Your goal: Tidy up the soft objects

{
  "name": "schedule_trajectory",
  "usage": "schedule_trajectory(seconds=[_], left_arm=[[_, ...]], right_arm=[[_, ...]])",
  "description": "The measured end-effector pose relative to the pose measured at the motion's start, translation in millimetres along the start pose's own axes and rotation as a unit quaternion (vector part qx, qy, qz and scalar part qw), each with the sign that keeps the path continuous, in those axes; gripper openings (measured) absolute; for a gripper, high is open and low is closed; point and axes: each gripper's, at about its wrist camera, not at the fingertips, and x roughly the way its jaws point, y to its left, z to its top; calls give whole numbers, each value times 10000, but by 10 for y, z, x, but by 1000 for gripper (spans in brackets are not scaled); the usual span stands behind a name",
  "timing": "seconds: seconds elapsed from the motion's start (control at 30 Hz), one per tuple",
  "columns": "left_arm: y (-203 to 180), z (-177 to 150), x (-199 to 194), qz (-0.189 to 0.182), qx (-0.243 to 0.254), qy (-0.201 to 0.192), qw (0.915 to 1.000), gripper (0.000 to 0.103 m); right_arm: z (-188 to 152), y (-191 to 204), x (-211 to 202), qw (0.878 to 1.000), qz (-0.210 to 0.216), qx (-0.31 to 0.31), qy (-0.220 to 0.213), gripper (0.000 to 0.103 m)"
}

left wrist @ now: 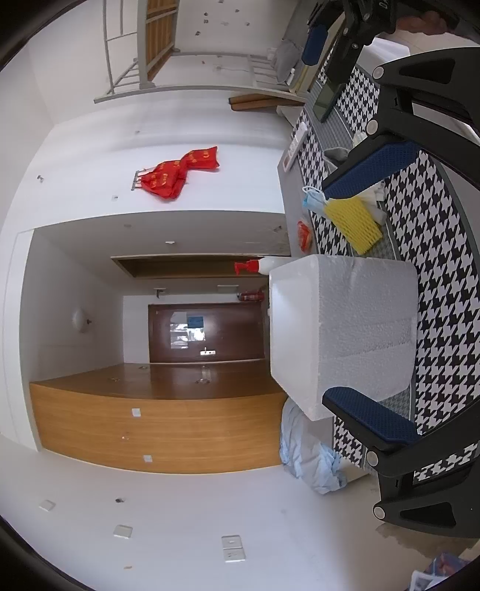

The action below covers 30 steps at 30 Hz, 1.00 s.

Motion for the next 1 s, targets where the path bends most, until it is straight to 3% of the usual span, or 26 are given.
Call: schedule_trajectory(seconds=[0.63, 1.0], left_arm=[[-18, 15, 25, -39, 7, 18, 10000, 102], [-109, 33, 184, -290, -2, 185, 9994, 102]], right_arm=[[-3, 19, 36, 9999, -16, -67, 73, 97], [-17, -87, 133, 9996, -169, -45, 211, 97]])
